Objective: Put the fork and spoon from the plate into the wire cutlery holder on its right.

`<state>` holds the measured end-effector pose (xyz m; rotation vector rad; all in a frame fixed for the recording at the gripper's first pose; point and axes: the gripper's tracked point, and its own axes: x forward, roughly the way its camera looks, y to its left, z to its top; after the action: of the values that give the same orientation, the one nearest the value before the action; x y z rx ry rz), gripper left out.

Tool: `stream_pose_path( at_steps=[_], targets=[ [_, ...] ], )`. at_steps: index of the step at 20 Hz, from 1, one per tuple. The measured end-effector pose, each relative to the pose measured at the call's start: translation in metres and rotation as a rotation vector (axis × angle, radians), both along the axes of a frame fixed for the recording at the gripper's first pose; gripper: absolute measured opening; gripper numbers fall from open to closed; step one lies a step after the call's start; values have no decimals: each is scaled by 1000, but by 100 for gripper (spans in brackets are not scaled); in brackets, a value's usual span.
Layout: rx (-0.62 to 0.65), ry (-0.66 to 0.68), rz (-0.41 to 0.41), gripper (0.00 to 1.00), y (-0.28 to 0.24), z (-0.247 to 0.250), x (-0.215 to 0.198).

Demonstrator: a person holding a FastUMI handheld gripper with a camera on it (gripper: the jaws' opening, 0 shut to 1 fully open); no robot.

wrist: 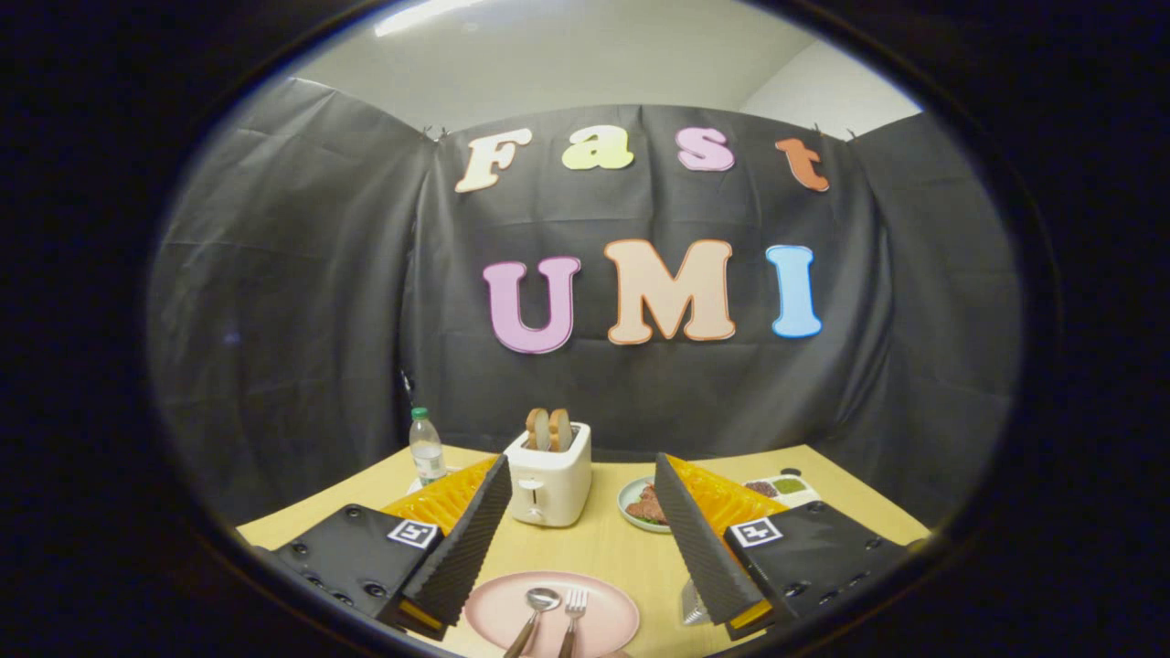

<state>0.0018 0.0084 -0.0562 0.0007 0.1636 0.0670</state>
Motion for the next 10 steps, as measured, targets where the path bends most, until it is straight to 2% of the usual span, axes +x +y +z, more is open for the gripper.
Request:
stream_pose_path(
  at_steps=[10],
  targets=[
    [-32,211,48,99,1,-78,-9]
  ],
)
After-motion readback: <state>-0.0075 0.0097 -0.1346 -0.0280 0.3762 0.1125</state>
